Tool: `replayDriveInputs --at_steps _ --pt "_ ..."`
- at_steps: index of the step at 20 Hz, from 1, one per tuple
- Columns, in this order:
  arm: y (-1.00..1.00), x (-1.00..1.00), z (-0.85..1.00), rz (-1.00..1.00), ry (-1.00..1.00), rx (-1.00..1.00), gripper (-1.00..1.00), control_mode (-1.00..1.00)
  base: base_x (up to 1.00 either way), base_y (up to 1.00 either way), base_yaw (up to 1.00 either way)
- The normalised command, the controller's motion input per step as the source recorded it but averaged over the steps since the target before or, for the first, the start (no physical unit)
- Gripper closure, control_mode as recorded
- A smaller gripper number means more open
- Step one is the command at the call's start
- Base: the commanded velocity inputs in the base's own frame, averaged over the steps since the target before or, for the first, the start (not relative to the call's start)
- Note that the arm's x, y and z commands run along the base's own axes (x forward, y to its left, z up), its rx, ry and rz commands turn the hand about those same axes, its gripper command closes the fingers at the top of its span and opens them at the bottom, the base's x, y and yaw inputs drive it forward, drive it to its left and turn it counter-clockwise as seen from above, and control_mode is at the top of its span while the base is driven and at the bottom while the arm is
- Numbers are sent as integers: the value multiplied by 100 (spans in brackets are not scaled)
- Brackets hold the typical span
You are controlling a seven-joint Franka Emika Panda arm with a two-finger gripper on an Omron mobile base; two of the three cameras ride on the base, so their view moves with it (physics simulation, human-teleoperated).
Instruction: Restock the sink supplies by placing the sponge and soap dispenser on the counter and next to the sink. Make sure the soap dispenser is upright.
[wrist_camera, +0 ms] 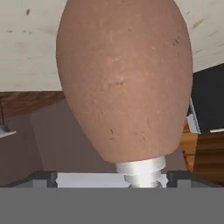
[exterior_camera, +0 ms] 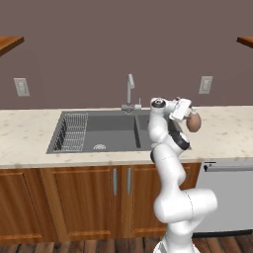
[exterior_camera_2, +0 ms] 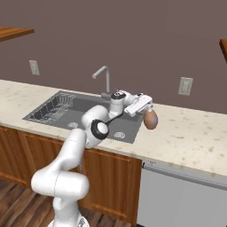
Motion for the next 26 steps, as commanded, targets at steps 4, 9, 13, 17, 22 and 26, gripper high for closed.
replayDriveInputs --at_steps 4,9,13,17,22,26 --pt "21 41 0 4 -8 8 -100 -100 0 0 0" --pt "9 44 0 9 -12 8 -100 -100 0 0 0" --pt "6 12 0 11 -15 7 -100 -100 0 0 0" --pt "39 -47 4 9 -20 4 -100 -100 0 0 0" --pt "65 -75 19 4 -24 1 -100 -100 0 0 0" --pt "47 -88 40 0 -25 0 -100 -100 0 0 0"
